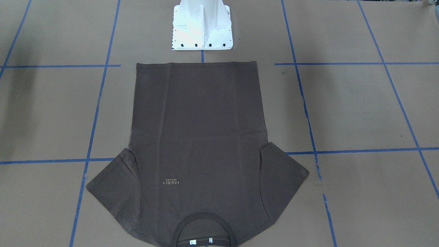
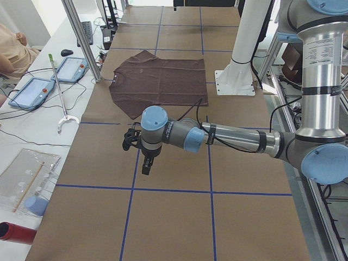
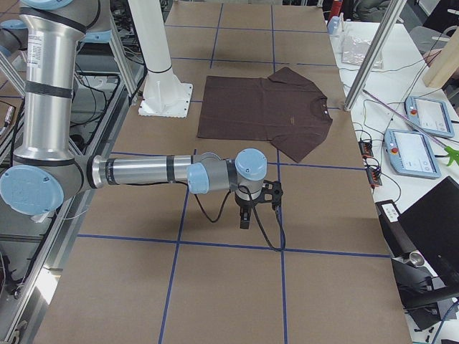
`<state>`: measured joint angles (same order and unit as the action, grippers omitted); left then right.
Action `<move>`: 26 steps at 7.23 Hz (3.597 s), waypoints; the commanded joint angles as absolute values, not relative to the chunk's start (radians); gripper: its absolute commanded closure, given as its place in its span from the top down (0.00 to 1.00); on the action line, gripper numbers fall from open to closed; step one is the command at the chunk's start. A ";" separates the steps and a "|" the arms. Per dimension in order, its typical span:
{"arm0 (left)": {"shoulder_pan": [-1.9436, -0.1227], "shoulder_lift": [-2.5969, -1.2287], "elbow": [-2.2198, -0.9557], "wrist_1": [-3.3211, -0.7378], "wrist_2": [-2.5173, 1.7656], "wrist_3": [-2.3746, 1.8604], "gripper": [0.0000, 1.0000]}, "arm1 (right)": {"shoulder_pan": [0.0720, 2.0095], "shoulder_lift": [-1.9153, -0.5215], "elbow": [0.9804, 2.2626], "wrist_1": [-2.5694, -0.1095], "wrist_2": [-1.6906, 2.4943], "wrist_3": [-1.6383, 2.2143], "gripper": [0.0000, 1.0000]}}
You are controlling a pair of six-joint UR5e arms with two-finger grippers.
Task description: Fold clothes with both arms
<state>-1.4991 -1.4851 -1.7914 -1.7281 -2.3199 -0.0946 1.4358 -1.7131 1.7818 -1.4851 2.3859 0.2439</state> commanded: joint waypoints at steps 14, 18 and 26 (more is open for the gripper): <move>-1.493 -1.491 -1.867 -1.713 -2.375 -0.090 1.00 | 0.967 -0.937 1.091 -0.982 2.091 1.074 0.81; -1.491 -1.493 -1.865 -1.713 -2.376 -0.098 1.00 | 0.931 -0.963 1.088 -1.002 2.042 1.083 0.69; -1.491 -1.505 -1.865 -1.709 -2.375 -0.103 1.00 | 0.930 -0.907 1.095 -1.011 2.042 1.188 0.00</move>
<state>-1.4910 -1.5020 -1.8665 -1.7084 -2.3748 -0.1016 0.9345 -0.9427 1.0933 -1.0066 2.0417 1.1232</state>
